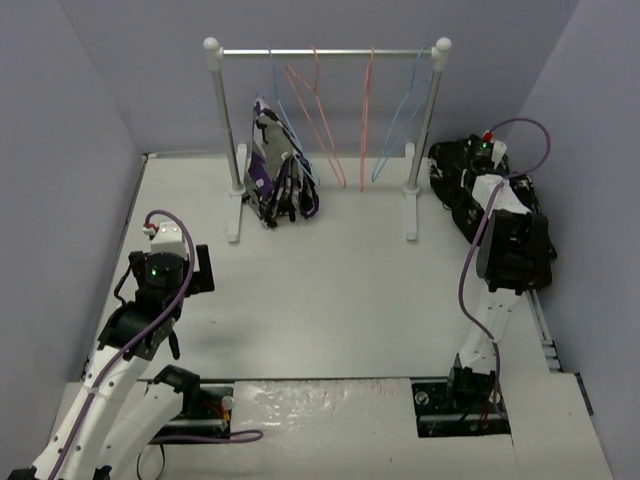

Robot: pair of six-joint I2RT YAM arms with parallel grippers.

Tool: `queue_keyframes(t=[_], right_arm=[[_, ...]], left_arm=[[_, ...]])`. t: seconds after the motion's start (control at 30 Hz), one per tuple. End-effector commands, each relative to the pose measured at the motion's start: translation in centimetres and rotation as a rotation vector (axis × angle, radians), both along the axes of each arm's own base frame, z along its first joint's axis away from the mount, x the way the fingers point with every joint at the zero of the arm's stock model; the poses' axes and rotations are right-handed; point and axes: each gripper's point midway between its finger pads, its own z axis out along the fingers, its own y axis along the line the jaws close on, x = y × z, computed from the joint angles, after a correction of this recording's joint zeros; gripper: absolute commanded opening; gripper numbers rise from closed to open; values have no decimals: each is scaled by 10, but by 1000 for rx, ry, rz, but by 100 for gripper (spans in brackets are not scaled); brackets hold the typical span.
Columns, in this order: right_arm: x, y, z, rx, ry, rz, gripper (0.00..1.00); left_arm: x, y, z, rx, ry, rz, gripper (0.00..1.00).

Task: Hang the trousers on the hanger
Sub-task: Flatten out the trousers at the center of the board.

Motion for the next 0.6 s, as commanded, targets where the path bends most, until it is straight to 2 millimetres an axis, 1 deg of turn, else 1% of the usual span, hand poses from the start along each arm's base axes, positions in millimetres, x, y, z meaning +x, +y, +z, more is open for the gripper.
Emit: queue_keyframes(t=[0.0,0.1,0.17,0.2,0.27,0.3,0.37,0.43,0.5,0.53,0.57], right_arm=[[28,6,41,-17,-118,75,58],[30,8,46,-31,-120,115,35],[30,10,52,-42,-125,140,14],[30,11,57,-46,-131,153,5],[27,15,75,-45,-159,177,0],[25,16,85,-51,-176,181,0],[12,25,129,-66,-246,201,0],[-7,36,176,-86,-323,218,0],[-25,46,206,-92,-369,231,0],[-45,53,226,-95,-398,235,0],[-63,60,241,-91,-423,239,0]], left_arm=[[12,-1,21,-12,-71,6,97],[13,-1,20,-12,-70,6,97],[12,-1,20,-13,-68,5,97],[12,-2,20,-13,-68,5,97],[12,-2,21,-16,-71,1,97],[12,-2,20,-16,-70,1,97],[12,-4,22,-22,-76,-8,97],[11,-4,24,-26,-84,-10,97],[10,-4,27,-30,-96,-10,97],[10,-4,27,-32,-100,-11,97],[10,-4,28,-34,-105,-12,97]])
